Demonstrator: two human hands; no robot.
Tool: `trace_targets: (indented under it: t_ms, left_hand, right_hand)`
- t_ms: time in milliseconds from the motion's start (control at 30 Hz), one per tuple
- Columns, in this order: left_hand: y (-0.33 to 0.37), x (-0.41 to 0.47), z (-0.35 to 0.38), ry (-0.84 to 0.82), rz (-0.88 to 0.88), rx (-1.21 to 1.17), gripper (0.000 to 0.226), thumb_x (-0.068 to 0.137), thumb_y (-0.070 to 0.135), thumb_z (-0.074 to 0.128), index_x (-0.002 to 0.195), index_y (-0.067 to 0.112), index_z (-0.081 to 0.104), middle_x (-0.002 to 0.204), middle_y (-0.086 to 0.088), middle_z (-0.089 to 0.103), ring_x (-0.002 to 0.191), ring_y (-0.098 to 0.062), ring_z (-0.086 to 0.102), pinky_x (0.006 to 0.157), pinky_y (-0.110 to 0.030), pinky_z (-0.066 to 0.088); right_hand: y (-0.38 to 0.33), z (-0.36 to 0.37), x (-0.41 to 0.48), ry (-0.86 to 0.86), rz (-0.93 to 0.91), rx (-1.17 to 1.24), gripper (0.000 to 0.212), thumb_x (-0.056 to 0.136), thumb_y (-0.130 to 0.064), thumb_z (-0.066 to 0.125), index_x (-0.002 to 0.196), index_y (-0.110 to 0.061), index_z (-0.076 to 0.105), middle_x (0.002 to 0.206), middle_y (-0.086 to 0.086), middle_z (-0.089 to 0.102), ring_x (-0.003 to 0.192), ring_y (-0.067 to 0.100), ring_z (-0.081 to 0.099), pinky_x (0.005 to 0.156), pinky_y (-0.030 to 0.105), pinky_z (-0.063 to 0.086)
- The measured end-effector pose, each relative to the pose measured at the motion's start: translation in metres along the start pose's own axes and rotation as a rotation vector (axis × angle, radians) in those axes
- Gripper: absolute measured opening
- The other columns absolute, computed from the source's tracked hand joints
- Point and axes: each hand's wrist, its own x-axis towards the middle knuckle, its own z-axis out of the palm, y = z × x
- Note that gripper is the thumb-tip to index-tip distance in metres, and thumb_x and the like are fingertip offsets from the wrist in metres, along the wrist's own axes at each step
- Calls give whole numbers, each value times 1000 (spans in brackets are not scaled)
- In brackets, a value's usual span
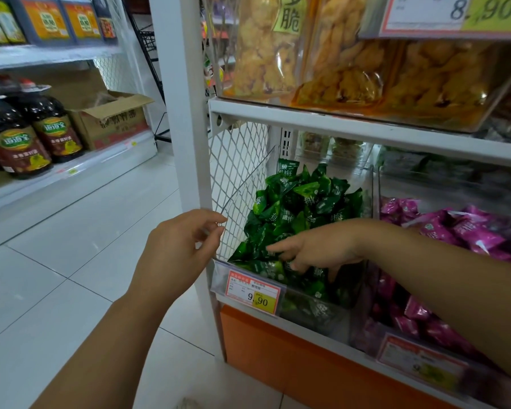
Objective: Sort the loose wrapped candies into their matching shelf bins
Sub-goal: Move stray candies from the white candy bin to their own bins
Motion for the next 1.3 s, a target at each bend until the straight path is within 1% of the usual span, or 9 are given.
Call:
trace_targets:
  t_ms: [400,567,700,767,867,967,1100,1233,1300]
  left_hand:
    - [2,1,-1,-8,-9,-9,17,86,16,66,101,21,71,80,15,64,68,3,58,65,-15,44]
    - [8,2,-1,-9,-66,56,16,88,22,63,102,26,70,76,18,62,70,-6,62,68,-23,49]
    - [26,4,-4,58,-54,208,14,89,24,60,100,27,69,82,12,68,66,-12,57,57,-22,38]
    - [38,7,-1,47,-42,139,14,90,23,60,99,27,68,81,18,64,62,-8,56,57,-23,39]
    - [56,19,14,-126,-15,-124,14,91,23,59,100,28,69,83,23,63,75,2,60,69,-18,48]
    - [72,43,34,-331,-44,-333,16,92,24,58,104,31,67,91,25,61,87,13,55,74,0,38]
    - [96,85,69,-446,-60,-454,26,95,24,55,119,29,60,117,16,59,112,-2,52,101,-22,37]
    - [104,116,114,-675,81,-49,41,94,43,53,134,32,50,145,3,39,134,-22,36,110,-39,28]
    - [101,120,126,-824,124,246,48,93,54,45,138,38,44,154,6,23,141,-28,20,116,-53,5]
  right_hand:
    - [1,-47,-9,231,-58,2,54,100,-4,37,147,-30,29,153,-6,30,142,19,24,87,35,51]
    - [4,-42,-19,239,-144,115,41,101,-9,39,138,-25,44,140,-4,48,123,16,50,81,33,57]
    - [23,-40,-43,610,-250,-165,30,97,-20,49,127,-23,56,125,-5,59,95,2,57,77,15,46]
    - [44,-38,-50,818,-197,-345,31,95,-26,53,126,-25,58,126,-9,56,93,1,55,83,22,42]
    - [79,-34,-53,890,-61,-358,38,95,-37,50,130,-25,54,146,-1,43,129,17,43,104,30,32]
    - [93,-29,-54,792,-117,-134,40,97,-40,44,134,-26,52,155,-6,24,142,13,23,110,26,20]
    - [99,-28,-52,786,-162,-63,42,97,-39,43,137,-27,48,157,-7,18,143,10,17,108,21,17]
    - [102,-31,-50,759,-169,-40,42,97,-39,43,137,-28,47,157,-5,19,144,10,15,108,21,16]
    - [102,-31,-50,761,-181,-27,41,97,-39,43,136,-28,48,157,-4,19,144,10,15,109,21,15]
